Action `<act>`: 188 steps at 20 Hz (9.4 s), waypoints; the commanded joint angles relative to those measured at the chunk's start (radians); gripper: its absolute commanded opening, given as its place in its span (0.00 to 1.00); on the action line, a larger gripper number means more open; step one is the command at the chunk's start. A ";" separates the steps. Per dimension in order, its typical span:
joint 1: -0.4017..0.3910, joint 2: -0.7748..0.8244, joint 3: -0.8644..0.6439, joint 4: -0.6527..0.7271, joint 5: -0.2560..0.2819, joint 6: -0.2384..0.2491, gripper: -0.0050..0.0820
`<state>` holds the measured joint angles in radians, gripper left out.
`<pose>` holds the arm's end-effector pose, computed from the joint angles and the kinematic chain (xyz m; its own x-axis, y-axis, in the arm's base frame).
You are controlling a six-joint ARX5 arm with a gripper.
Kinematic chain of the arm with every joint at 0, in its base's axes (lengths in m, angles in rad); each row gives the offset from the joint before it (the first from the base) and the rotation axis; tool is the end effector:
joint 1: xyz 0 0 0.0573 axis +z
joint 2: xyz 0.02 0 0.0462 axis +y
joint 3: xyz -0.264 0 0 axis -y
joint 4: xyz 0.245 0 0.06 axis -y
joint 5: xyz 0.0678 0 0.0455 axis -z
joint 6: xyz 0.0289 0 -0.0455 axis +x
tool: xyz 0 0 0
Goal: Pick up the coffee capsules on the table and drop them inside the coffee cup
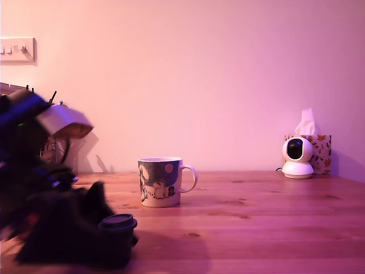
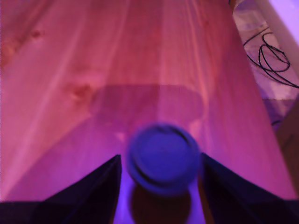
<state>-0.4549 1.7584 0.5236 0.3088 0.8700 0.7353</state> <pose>0.2226 -0.1335 0.0823 0.0123 -0.8569 -0.5154 0.9978 0.0443 -0.0499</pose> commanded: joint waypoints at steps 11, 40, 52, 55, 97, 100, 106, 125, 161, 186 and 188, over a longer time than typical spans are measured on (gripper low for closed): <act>-0.017 0.030 0.021 -0.027 0.004 -0.029 0.56; -0.016 -0.021 0.051 -0.070 0.012 -0.029 0.28; -0.005 -0.269 0.053 -0.125 0.006 -0.087 0.28; 0.004 -0.269 0.061 -0.116 -0.018 -0.159 0.28; 0.041 0.036 0.526 -0.070 -0.338 -0.556 0.28; 0.045 0.056 0.528 -0.059 -0.360 -0.556 0.28; 0.063 0.100 0.539 -0.053 -0.366 -0.579 0.28; 0.060 0.116 0.539 -0.009 -0.402 -0.579 0.30; 0.016 -0.208 0.545 -0.418 -0.359 -0.737 0.04; -0.167 -0.255 0.545 -0.855 -0.444 0.095 0.04; -0.175 -0.255 0.545 -0.869 -0.445 0.185 0.04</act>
<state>-0.6224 1.5135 1.0760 -0.5587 0.4206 0.8810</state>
